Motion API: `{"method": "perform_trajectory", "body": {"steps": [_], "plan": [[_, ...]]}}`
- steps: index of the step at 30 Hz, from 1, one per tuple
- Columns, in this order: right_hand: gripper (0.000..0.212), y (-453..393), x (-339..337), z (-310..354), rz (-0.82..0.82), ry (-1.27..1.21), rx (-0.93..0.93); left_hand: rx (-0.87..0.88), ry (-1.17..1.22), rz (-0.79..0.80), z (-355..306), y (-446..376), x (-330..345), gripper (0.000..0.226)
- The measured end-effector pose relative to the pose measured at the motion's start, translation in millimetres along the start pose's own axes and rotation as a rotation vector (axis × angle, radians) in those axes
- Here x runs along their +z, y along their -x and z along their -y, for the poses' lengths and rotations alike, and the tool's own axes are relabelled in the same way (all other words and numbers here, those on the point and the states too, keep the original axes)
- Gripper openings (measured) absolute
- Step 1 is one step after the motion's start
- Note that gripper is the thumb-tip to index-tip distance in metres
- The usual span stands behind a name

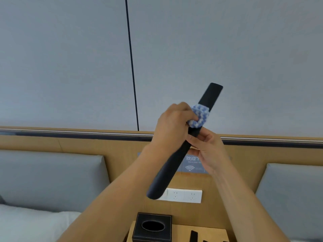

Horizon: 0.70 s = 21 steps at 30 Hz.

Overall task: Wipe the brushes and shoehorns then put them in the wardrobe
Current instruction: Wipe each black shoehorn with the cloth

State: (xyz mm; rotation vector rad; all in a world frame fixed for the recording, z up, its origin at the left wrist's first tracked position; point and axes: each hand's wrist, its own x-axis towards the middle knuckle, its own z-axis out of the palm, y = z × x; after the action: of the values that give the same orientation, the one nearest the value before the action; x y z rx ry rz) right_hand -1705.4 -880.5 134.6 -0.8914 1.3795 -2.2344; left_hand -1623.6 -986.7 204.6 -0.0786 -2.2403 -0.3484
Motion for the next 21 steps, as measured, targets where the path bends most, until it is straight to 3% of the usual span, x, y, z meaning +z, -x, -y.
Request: {"method": "perform_trajectory", "body": {"steps": [5, 9, 11, 16, 21], "plan": [[0.037, 4.3, -2.7, -12.2, -0.026, -0.253, -0.029, -0.006, -0.086, 0.072, -0.1, 23.8, 15.5, 0.016], [0.043, 6.6, -6.1, -9.0, 0.001, -0.362, 0.025, -0.046, -0.140, 0.037, 1.3, 43.7, 25.0, 0.011], [0.033, 6.5, -4.1, -10.1, -0.069, -0.344, 0.095, -0.068, -0.156, 0.011, 1.1, 52.9, 30.0, 0.016], [0.042, 2.1, -5.4, -19.4, -0.255, -0.445, 0.300, -0.061, -0.171, 0.012, 0.8, 70.6, 39.0, 0.021], [0.037, 5.5, -11.6, -33.5, -0.323, -0.643, 0.172, -0.161, -0.211, -0.042, 13.5, 77.3, 34.5, 0.022]]}}
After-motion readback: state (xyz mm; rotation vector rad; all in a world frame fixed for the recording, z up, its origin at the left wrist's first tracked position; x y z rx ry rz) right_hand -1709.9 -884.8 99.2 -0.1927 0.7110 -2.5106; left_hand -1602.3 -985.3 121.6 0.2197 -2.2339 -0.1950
